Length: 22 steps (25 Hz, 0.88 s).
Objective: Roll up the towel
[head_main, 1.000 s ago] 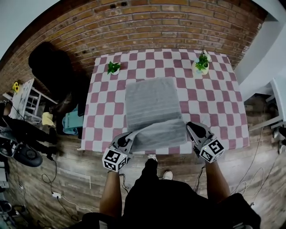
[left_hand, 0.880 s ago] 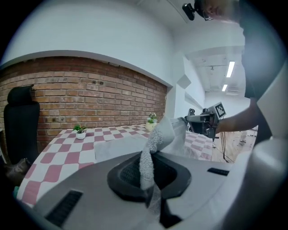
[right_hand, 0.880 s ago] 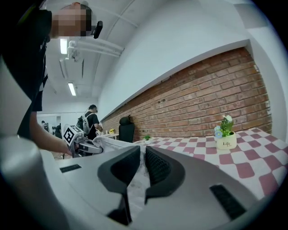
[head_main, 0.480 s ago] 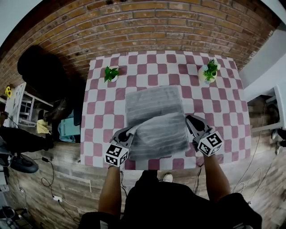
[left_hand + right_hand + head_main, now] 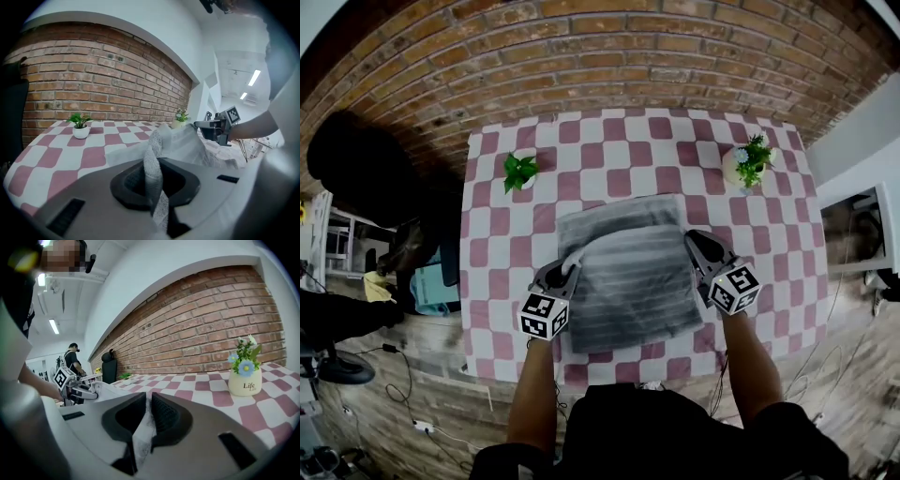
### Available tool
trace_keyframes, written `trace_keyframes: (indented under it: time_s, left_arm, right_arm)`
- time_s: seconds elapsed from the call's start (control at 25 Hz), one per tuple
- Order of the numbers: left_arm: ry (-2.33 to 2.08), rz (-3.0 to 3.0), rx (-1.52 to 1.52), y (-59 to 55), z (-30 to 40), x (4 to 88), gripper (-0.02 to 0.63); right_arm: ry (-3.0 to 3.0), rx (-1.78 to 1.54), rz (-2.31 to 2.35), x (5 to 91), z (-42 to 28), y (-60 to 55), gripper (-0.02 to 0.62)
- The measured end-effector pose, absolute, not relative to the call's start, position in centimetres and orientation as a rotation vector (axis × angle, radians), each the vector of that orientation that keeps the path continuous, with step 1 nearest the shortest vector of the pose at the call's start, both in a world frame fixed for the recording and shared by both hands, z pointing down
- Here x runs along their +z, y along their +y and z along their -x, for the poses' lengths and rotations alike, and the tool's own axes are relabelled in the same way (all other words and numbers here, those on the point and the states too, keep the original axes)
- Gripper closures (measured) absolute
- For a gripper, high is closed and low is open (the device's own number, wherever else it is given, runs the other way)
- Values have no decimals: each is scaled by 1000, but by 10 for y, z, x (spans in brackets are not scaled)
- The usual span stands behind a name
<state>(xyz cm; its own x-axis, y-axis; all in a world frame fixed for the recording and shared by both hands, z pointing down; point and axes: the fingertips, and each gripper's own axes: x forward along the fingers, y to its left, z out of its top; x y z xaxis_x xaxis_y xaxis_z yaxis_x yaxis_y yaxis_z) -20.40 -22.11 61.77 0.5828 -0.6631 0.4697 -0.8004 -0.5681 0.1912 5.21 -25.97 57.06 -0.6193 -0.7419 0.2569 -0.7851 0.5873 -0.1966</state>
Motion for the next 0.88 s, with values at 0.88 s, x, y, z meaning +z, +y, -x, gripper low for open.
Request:
trace_keyframes:
  time_s: [0.88]
  left_arm:
    - [-1527,-2264,490,-302,253,638,474]
  right_arm:
    - [-2337,427,-1281,642,-42,-374,538]
